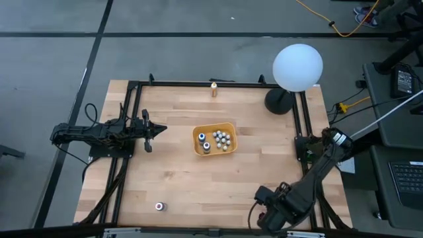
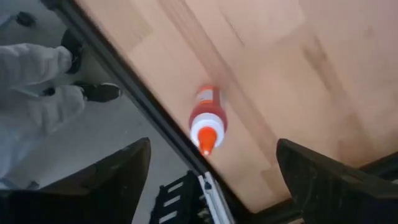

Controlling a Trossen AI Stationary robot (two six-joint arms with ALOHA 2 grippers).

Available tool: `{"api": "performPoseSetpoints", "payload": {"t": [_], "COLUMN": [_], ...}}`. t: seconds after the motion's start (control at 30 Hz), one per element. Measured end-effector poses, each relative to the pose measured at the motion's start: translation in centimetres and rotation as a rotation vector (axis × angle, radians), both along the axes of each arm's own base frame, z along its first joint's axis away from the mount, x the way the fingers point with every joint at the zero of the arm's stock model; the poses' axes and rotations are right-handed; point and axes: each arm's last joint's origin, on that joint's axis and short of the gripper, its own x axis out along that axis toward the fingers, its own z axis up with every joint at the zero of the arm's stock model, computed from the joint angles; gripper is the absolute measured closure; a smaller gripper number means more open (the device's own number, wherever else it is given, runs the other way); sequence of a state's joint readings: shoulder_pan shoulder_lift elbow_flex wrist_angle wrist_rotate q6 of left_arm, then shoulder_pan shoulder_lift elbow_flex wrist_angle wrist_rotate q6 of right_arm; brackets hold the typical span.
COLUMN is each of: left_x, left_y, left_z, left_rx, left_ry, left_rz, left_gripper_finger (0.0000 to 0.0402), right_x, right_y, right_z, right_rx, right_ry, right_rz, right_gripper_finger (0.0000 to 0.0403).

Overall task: Pick & Place food coloring
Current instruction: Put the orange food coloring bottle into the yellow bin

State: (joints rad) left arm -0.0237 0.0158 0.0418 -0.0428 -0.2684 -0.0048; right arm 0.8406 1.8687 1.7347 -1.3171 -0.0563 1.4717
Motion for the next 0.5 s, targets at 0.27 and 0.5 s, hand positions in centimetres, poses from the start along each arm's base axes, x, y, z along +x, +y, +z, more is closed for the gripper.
{"api": "performPoseSetpoints", "payload": {"t": [0.27,0.5], "left_x": [0.0,0.0], "left_y": [0.0,0.0], "left_z": [0.0,0.0], "left_rx": [0.000,0.000], "left_ry": [0.000,0.000], "left_rz": [0.000,0.000], "left_gripper_finger": [0.0395,0.0392], "right_x": [0.1,-0.3], "right_y": [0.4,0.0], "right_z": [-4.5,-6.4], "right_rx": [0.067,0.047], "right_ry": [0.043,0.082], "right_rz": [-0.117,-0.165], "right_gripper_finger": [0.0068,0.0069]}}
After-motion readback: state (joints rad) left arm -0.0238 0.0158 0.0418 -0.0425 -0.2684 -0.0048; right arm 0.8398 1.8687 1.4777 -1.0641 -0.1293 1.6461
